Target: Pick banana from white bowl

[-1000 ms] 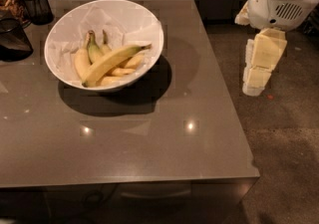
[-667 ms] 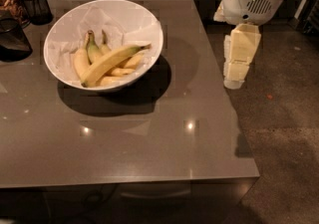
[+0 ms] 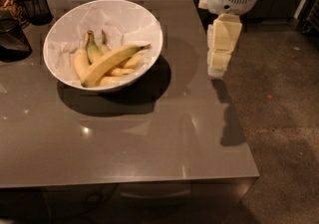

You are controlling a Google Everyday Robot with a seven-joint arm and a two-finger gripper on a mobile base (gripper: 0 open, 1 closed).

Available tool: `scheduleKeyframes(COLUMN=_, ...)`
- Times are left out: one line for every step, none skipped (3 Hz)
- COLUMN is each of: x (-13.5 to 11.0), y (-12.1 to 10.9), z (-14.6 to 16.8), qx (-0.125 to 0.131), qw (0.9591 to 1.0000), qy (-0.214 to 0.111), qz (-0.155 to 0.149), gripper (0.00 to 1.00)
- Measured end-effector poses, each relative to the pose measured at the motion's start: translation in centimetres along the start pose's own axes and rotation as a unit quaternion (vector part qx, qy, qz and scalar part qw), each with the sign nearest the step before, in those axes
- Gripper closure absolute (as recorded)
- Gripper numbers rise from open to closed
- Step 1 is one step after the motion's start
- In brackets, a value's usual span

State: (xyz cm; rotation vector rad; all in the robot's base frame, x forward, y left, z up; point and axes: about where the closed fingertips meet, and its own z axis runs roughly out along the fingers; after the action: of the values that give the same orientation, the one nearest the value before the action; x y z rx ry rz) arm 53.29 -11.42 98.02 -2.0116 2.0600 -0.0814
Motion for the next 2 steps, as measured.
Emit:
scheduleKeyframes(x=-3.9, y=-3.2, z=0.3, qx=0.01, qw=0.9989, qy=0.01, qz=-0.046, gripper=0.0)
scheduleKeyframes(x=-8.5, y=-6.7, z=1.9, qx=0.018, qw=0.9952, qy=0.021, qz=-0.094, gripper=0.0)
